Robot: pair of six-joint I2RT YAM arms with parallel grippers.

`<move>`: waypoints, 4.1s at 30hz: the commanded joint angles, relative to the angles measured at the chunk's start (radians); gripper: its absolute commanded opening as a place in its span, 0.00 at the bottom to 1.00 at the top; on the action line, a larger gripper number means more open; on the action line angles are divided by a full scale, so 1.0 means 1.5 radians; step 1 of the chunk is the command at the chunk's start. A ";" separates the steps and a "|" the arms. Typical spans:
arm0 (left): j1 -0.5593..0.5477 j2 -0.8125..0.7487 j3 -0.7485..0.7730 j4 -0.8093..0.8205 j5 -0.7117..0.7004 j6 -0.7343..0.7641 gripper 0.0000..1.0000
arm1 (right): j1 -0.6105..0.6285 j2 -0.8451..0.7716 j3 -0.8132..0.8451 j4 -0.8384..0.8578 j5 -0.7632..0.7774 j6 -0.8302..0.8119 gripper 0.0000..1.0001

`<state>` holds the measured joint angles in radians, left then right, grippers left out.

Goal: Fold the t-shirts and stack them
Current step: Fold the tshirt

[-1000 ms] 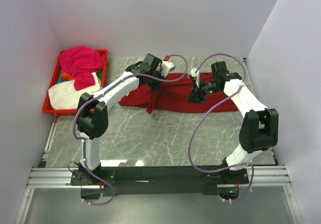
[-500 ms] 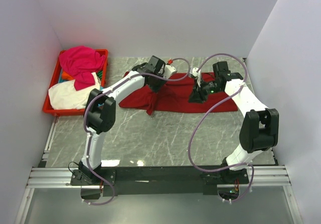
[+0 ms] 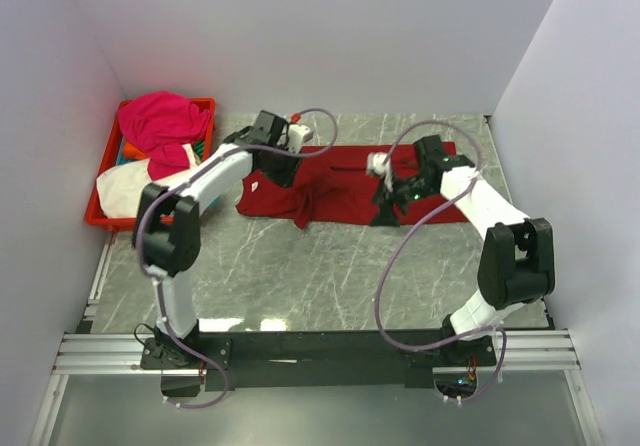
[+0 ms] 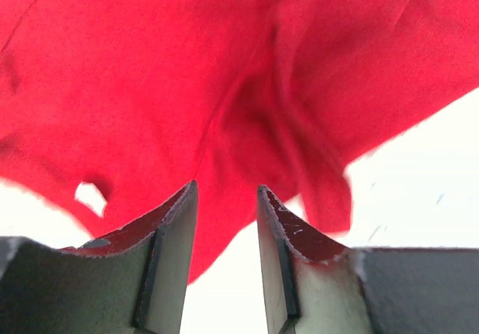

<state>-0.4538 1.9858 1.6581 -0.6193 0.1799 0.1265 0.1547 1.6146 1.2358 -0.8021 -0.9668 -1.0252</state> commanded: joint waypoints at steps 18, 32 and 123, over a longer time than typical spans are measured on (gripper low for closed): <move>0.070 -0.424 -0.447 0.284 -0.221 0.019 0.53 | 0.432 0.104 -0.017 0.375 0.488 -0.178 0.74; 0.112 -0.750 -0.655 0.398 -0.242 -0.029 1.00 | 0.473 0.181 0.009 0.387 0.541 -0.161 0.60; 0.011 -0.373 -0.650 0.518 0.113 0.381 0.00 | 0.306 0.033 0.203 0.356 0.329 0.315 0.00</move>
<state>-0.4335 1.4944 0.6857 0.1867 0.3550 0.6773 0.6189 1.6825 1.4872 -0.2974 -0.4984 -0.5686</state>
